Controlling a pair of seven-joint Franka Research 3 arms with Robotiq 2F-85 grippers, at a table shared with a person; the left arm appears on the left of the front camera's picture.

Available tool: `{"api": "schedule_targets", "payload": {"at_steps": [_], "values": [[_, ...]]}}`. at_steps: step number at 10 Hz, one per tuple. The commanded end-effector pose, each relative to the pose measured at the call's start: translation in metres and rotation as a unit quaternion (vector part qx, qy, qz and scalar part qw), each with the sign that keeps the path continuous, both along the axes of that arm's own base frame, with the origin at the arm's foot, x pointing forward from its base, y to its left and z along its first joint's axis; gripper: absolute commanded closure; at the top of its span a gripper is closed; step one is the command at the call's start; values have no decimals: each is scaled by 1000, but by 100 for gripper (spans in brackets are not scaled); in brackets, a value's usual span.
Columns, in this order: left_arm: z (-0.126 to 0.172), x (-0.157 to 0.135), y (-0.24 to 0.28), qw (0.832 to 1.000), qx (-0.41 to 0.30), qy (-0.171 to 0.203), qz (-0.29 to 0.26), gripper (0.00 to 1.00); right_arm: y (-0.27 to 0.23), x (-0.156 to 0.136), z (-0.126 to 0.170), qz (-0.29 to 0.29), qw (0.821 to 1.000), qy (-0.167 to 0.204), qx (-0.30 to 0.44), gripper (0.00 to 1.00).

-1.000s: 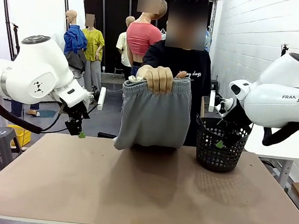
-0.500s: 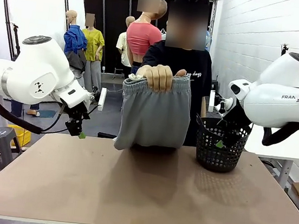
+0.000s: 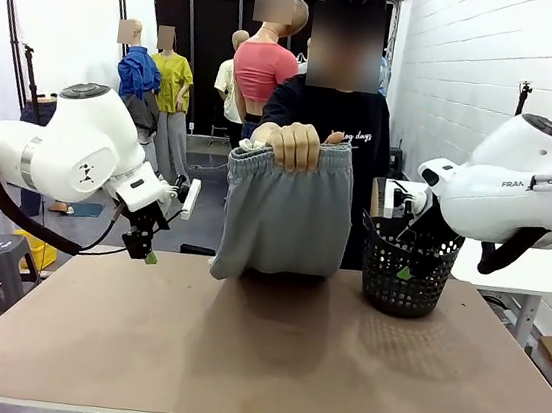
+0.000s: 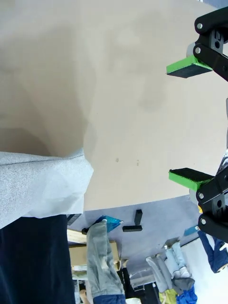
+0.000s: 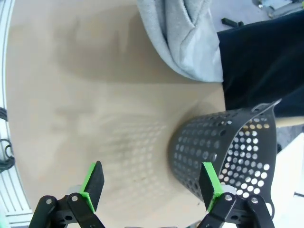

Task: Fold the training pants.
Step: Grab both ends of the Training pants handed by a person.

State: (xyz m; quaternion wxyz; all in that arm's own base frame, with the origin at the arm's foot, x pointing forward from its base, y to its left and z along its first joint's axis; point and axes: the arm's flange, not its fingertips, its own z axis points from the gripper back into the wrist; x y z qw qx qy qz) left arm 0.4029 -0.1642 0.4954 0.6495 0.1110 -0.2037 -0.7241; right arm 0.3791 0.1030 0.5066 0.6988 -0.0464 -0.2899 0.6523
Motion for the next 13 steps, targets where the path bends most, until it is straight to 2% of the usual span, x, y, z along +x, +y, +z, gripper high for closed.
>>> {"api": "schedule_targets", "payload": {"at_steps": [1,3,6,8,9,11,13], "values": [[-2,16,1,999,-10,-20,-27,0,-1,14,-11,31,999,-8,36,0],[-2,21,3,996,-49,-34,-58,0,0,17,-12,64,995,-9,71,0],[1,19,-3,983,-151,-70,-77,0,1,11,-9,102,983,-37,148,0],[2,17,-10,972,-204,-68,-94,0,5,12,-11,135,969,-41,201,0],[2,14,-14,964,-239,-66,-99,0,6,11,-12,155,961,-32,227,0],[5,13,-19,949,-293,-75,-85,0,11,14,-15,180,947,-22,264,0],[3,16,-19,945,-308,-85,-74,0,14,19,-16,191,939,-22,284,0]]}}
